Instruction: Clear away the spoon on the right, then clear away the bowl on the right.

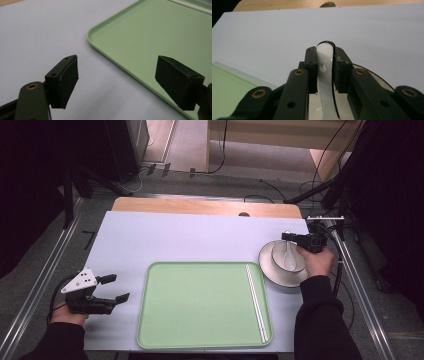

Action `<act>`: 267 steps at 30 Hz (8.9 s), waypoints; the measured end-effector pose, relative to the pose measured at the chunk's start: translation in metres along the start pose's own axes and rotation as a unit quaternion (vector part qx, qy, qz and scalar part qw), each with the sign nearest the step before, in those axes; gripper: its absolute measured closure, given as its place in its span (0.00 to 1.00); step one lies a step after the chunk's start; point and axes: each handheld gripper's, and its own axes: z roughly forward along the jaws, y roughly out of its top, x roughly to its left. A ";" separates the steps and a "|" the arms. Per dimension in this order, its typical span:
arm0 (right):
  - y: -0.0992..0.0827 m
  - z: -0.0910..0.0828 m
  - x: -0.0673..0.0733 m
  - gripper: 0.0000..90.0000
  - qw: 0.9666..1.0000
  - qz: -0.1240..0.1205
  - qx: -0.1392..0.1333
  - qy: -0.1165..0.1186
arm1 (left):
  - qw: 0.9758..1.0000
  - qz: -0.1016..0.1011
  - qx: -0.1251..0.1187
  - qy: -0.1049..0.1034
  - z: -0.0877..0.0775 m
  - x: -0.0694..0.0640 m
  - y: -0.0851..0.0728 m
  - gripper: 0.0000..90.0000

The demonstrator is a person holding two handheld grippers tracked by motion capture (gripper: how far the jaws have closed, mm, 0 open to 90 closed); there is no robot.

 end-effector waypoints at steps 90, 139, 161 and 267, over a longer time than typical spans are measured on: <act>-0.018 -0.064 0.113 0.95 0.990 -0.077 0.005 0.119 | 1.000 0.003 -0.015 -0.005 0.002 0.000 0.007 0.20; -0.085 -0.023 0.158 0.94 0.977 -0.107 0.076 0.166 | 1.000 -0.001 -0.018 -0.001 0.001 0.001 0.008 0.20; -0.114 -0.005 0.167 0.90 0.971 -0.122 0.113 0.171 | 1.000 0.002 -0.018 -0.006 0.005 0.001 0.010 0.20; -0.068 -0.052 0.083 0.34 0.992 -0.103 0.001 0.067 | 1.000 -0.002 -0.012 -0.006 0.001 0.000 0.006 0.20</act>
